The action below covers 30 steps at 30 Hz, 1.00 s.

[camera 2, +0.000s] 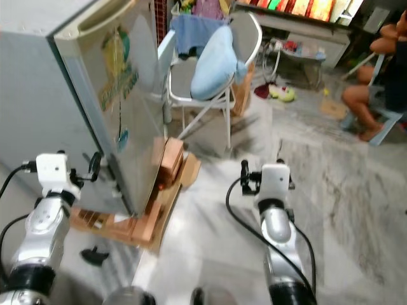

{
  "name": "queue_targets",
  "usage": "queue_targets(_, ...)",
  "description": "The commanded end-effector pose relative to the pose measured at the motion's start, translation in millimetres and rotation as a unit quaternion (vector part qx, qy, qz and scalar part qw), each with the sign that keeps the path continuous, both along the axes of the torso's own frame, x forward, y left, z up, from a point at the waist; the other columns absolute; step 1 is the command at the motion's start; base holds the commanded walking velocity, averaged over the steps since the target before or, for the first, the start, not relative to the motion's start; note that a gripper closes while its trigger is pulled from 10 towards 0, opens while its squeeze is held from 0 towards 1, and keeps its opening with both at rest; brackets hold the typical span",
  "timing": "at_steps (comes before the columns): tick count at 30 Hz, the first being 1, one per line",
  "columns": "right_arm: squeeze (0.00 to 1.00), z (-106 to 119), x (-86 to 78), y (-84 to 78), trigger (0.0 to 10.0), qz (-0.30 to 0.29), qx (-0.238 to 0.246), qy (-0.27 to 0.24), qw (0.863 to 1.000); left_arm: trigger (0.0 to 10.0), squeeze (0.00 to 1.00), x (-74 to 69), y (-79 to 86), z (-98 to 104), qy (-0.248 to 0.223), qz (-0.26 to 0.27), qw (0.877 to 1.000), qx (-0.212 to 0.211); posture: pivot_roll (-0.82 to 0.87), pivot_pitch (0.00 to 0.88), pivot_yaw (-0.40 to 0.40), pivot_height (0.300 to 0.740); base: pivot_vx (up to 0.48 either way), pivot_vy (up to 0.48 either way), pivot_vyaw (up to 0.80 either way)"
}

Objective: Restocking fridge

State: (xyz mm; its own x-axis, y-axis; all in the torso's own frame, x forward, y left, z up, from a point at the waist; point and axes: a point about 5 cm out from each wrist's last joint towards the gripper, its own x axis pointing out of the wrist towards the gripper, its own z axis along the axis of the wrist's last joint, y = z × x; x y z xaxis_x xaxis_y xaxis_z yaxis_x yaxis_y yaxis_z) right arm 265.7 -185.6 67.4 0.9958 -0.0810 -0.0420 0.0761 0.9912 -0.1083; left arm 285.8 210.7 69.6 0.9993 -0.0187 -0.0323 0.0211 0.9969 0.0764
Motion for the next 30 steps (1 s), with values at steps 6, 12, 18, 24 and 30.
queue_targets(6,0.00,1.3,1.4,-1.9,10.0,-0.007,0.003,0.003,1.000,10.0,0.00,2.4,-11.9,6.7,-0.015,-0.051,0.999,-0.007,0.01,0.035,-0.059,0.740,0.000,0.000,-0.37)
queue_targets(12,0.00,1.4,1.5,-1.7,10.0,-0.006,0.002,0.002,1.000,10.0,0.00,1.9,-15.6,7.1,-0.019,-0.059,0.998,-0.012,0.01,0.033,-0.060,0.740,0.000,0.000,-0.80)
queue_targets(18,0.00,1.8,2.2,-0.2,10.0,-0.004,0.004,-0.001,1.000,10.0,0.00,2.6,-10.3,4.6,-0.017,-0.029,0.999,0.002,0.02,0.033,-0.059,0.740,0.000,0.000,-0.63)
queue_targets(24,0.00,2.4,1.6,1.7,10.0,0.000,0.001,-0.002,1.000,10.0,0.00,6.1,-5.2,5.5,-0.017,-0.005,1.000,-0.007,0.01,0.033,-0.061,0.740,0.000,0.000,0.00)
queue_targets(30,0.00,2.4,1.0,-1.7,10.0,-0.004,-0.001,-0.002,1.000,10.0,0.00,-1.8,-6.3,-1.0,-0.001,-0.034,0.999,-0.018,0.00,0.032,-0.056,0.740,0.000,0.000,0.00)
